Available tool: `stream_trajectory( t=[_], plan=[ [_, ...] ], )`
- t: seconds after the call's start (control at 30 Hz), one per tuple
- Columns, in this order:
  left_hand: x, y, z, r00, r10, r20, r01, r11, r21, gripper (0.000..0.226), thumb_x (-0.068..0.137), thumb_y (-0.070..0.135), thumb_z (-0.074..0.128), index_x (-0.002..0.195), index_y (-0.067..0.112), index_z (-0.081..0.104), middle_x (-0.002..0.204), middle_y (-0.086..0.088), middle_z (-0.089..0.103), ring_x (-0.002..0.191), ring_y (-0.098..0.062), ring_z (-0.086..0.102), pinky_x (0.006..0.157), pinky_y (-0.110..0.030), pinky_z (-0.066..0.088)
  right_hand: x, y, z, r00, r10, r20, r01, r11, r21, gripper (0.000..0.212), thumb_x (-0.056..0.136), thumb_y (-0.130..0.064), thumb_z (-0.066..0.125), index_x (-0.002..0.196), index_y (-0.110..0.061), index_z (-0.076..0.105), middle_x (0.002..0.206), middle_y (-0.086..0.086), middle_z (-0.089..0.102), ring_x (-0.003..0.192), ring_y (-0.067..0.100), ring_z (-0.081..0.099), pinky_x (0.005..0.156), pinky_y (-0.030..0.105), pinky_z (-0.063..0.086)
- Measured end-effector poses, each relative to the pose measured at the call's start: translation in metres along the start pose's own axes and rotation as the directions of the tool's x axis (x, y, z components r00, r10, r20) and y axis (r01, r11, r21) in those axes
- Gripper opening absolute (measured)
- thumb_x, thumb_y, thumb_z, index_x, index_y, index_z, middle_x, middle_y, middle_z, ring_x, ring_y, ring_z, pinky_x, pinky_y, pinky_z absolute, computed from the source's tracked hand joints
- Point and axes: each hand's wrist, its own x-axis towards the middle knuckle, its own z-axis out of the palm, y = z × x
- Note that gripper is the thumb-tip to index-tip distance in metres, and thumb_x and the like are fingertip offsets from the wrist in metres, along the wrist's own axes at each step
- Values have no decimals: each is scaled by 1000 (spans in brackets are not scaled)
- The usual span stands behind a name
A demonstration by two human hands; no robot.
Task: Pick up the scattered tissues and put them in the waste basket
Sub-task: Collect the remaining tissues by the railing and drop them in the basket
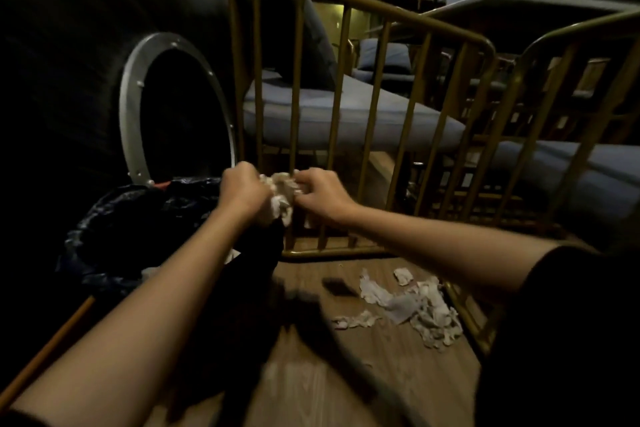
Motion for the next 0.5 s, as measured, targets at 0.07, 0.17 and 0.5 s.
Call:
stream_trajectory(
  t=[0.07, 0.17, 0.5],
  plan=[
    [7, -28, -20, 992, -111, 52, 107, 992, 71, 20, 80, 12, 62, 91, -4, 66, 95, -26, 68, 90, -36, 64, 73, -35, 49, 6, -19, 29, 1000, 24, 1, -24, 990, 142, 22, 84, -13, 65, 106, -6, 67, 112, 16, 67, 104, 25, 61, 84, 29, 45],
    [3, -63, -38, 939, -254, 233, 202, 953, 224, 19, 78, 9, 65, 89, -7, 66, 92, -27, 67, 89, -38, 65, 72, -36, 50, 2, -34, 67, 984, -69, 166, 34, 977, 209, 40, 80, -14, 69, 119, -7, 61, 122, 17, 63, 114, 29, 57, 94, 35, 46],
    [-34, -5, 31, 938, 233, -257, -236, 972, 20, 21, 79, 0, 54, 90, 9, 70, 84, -13, 72, 80, -27, 67, 75, -32, 51, -20, 58, 43, 976, -12, -215, 103, 905, 412, 9, 84, -11, 64, 90, -11, 70, 94, 8, 67, 82, 13, 63, 70, 20, 50]
  ],
)
